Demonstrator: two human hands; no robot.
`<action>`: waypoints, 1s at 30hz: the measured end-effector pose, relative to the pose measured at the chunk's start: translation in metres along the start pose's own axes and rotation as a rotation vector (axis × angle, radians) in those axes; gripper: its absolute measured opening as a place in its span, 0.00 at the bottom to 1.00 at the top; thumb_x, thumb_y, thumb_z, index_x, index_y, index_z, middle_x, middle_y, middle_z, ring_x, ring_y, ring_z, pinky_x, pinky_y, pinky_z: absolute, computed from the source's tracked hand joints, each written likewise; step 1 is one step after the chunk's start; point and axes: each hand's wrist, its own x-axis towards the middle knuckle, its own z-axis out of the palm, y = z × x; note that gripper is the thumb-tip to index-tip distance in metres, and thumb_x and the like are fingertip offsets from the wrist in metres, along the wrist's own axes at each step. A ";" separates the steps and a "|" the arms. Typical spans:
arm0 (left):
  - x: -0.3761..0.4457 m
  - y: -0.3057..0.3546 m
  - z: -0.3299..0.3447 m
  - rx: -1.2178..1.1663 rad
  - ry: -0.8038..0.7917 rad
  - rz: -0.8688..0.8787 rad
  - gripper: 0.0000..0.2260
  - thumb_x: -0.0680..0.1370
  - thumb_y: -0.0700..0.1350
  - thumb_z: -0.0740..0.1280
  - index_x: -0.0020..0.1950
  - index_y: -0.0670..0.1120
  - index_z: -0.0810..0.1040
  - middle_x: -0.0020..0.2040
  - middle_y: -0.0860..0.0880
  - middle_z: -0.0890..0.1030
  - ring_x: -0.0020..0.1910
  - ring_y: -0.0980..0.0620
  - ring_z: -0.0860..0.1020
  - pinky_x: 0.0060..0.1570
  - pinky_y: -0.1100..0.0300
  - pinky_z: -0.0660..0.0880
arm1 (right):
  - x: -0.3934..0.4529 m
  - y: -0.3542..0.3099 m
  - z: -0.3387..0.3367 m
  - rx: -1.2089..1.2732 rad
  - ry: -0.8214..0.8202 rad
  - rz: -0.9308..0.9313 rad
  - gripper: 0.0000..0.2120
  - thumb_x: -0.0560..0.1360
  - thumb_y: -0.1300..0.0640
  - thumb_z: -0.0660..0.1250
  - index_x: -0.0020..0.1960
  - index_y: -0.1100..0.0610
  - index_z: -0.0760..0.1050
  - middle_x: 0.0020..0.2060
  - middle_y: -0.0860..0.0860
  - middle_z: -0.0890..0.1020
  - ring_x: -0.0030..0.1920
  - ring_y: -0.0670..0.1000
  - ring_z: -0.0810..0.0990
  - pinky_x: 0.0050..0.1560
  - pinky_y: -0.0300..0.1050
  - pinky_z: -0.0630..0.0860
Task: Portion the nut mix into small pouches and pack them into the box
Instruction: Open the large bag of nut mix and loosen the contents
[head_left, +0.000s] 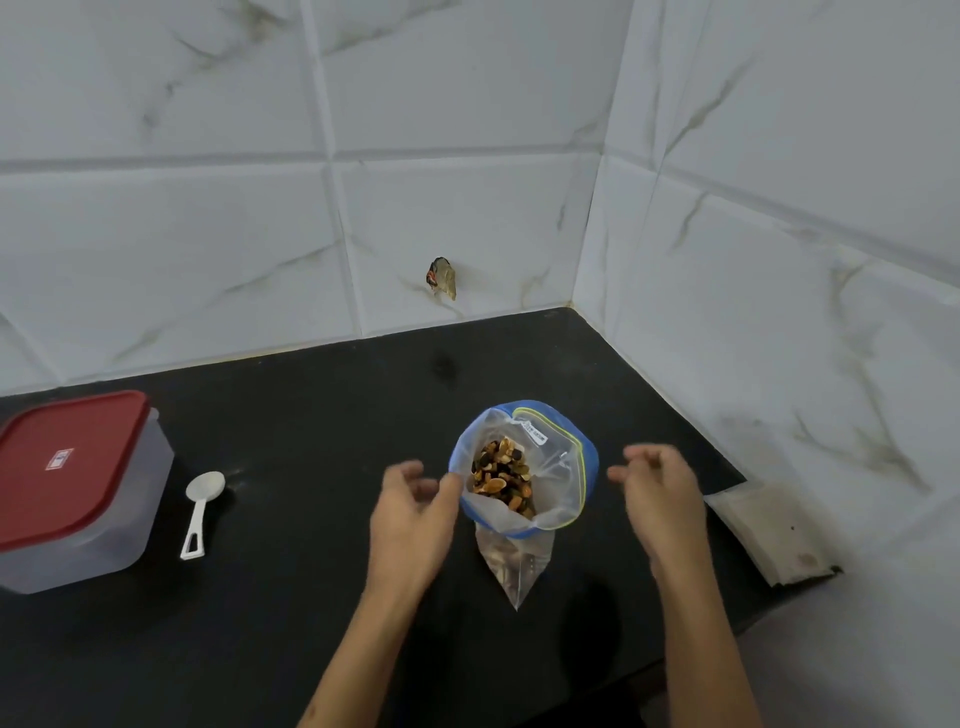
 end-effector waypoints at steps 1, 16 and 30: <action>0.005 0.006 -0.003 0.040 0.063 0.087 0.23 0.76 0.52 0.69 0.67 0.45 0.70 0.52 0.52 0.76 0.50 0.56 0.75 0.47 0.61 0.74 | 0.001 -0.008 -0.001 -0.021 0.070 -0.117 0.08 0.78 0.58 0.60 0.55 0.53 0.74 0.46 0.49 0.81 0.43 0.45 0.75 0.47 0.43 0.70; 0.066 0.049 0.025 0.479 -0.019 0.428 0.06 0.78 0.45 0.68 0.51 0.46 0.84 0.42 0.52 0.81 0.38 0.59 0.78 0.36 0.67 0.75 | 0.034 -0.058 0.041 -0.739 -0.201 -0.565 0.09 0.79 0.54 0.62 0.55 0.50 0.79 0.47 0.48 0.82 0.46 0.49 0.79 0.49 0.47 0.77; 0.078 0.054 0.023 0.322 -0.160 0.307 0.13 0.78 0.48 0.67 0.40 0.40 0.82 0.34 0.48 0.77 0.33 0.51 0.76 0.36 0.60 0.74 | 0.049 -0.060 0.056 -0.653 -0.348 -0.576 0.08 0.78 0.52 0.63 0.53 0.51 0.79 0.46 0.49 0.81 0.45 0.47 0.78 0.43 0.41 0.74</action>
